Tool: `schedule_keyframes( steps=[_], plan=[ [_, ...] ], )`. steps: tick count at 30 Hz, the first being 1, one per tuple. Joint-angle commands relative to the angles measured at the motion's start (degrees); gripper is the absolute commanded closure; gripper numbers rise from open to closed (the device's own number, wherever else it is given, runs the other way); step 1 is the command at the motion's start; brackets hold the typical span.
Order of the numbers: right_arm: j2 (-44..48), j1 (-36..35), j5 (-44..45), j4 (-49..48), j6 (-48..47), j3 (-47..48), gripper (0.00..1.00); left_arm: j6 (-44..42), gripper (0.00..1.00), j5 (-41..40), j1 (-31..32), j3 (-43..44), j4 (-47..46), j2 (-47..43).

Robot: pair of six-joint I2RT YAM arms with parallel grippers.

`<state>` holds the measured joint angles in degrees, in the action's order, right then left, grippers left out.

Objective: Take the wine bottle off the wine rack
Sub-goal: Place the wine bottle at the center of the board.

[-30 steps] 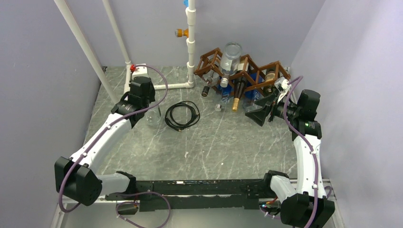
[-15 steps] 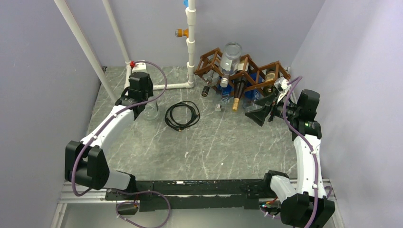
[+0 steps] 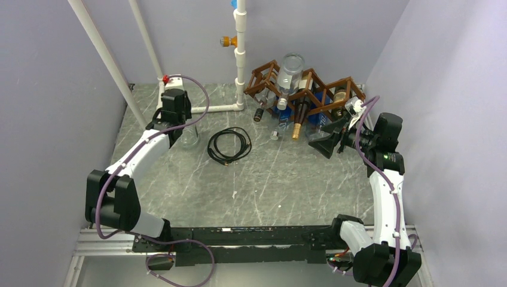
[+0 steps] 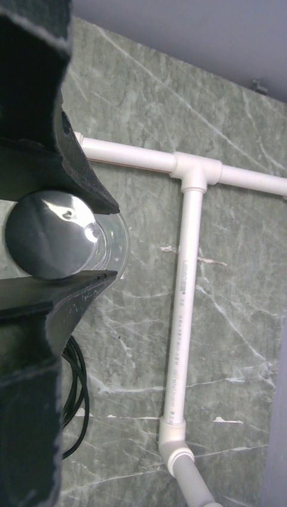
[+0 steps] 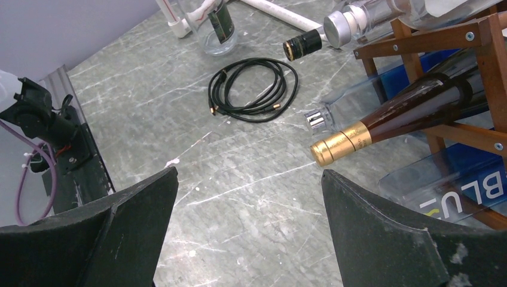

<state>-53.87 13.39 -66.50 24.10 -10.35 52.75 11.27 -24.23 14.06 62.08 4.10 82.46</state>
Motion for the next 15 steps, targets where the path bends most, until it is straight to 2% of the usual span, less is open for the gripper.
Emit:
schedule_keyframes(
  steps=[1, 8, 11, 15],
  plan=[
    [1.04, -0.2, -0.13, -0.19, -1.16, 0.51, 0.07, -0.12, 0.47, -1.32, -0.27, 3.85, -8.02, -1.99],
    [1.26, -0.2, 0.23, -0.19, -1.32, 0.51, 0.07, 0.61, 0.17, 0.98, -0.35, 7.75, -1.06, -4.63],
    [1.37, -0.2, 0.24, -0.25, -1.34, 0.43, 0.07, 0.85, 0.09, 4.55, -0.35, 10.59, 3.84, -7.03],
    [1.32, -0.2, 0.36, -0.1, -1.58, 0.51, 0.07, -1.92, 0.01, 13.83, -0.35, 11.84, 6.47, -11.62]
  ],
)
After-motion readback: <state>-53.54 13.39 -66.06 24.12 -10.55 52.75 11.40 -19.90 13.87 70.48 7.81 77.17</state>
